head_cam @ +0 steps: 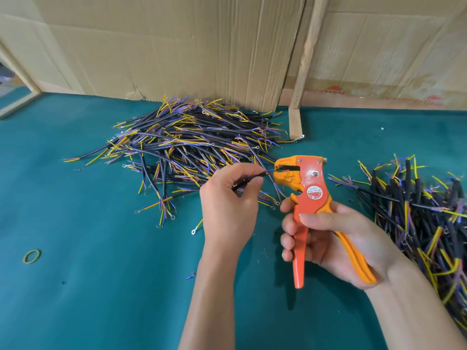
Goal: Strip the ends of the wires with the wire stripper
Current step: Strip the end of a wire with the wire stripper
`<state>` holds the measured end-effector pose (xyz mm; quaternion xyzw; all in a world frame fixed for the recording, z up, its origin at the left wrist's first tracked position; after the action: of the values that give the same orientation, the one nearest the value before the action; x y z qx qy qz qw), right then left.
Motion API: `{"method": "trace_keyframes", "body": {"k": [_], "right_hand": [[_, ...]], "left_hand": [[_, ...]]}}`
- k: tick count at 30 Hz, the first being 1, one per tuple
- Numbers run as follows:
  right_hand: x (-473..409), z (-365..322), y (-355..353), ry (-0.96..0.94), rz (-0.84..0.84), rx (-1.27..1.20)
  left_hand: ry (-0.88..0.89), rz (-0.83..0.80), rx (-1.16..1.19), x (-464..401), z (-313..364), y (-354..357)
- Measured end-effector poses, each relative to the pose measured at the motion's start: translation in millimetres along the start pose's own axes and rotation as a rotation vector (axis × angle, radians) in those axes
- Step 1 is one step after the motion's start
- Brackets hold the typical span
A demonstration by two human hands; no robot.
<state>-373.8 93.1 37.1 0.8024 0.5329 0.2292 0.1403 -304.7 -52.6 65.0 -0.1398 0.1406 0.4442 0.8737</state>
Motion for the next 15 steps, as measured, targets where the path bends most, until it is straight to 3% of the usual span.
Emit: {"method": "trace_keyframes", "body": {"k": [15], "right_hand": [[1.4,-0.5,-4.2,0.021,0.061,0.085]], "left_hand": [[0.099,-0.013,-0.045,1.6,5.2,-0.3]]}}
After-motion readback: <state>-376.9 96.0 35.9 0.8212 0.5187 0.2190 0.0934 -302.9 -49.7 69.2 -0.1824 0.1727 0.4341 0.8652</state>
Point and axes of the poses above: each hand's wrist, its own x-axis away from the middle knuckle, its own y-axis out of the palm, z = x × y, the point moved 6 cm from there along -x, towards the middle knuckle, and after that the axes turned 9 degrees about x, right-handed, at the moved point
